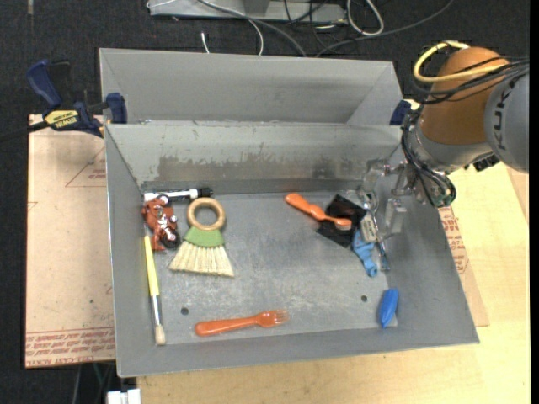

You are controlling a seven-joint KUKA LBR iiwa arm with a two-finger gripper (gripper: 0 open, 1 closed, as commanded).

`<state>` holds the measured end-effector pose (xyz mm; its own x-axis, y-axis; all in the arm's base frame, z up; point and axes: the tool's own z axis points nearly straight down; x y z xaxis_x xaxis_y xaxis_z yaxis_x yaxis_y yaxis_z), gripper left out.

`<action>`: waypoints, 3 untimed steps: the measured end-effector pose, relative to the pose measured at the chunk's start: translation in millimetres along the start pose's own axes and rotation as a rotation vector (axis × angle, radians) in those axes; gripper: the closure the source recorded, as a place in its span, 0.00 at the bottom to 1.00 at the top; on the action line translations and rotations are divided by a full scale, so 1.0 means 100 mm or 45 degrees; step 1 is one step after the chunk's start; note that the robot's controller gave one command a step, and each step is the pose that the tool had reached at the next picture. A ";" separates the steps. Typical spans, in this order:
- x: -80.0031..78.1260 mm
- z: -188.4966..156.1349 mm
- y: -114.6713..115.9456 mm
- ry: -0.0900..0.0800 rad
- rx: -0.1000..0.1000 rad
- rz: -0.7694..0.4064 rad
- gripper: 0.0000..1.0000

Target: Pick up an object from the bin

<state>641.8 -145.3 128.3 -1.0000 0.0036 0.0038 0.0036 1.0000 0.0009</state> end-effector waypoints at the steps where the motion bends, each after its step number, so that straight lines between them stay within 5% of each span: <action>1: -0.01 -0.05 0.01 -0.008 0.001 -0.004 0.00; 2: -0.08 0.54 0.28 -0.007 -0.001 0.139 0.00; 3: -0.14 -0.07 0.38 -0.022 0.001 0.198 0.00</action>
Offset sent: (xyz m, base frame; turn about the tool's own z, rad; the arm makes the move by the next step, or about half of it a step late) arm 0.0070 0.0292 -0.0583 0.1165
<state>656.1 -107.8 135.3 -0.9873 0.1583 -0.0138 0.1583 0.9874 0.0007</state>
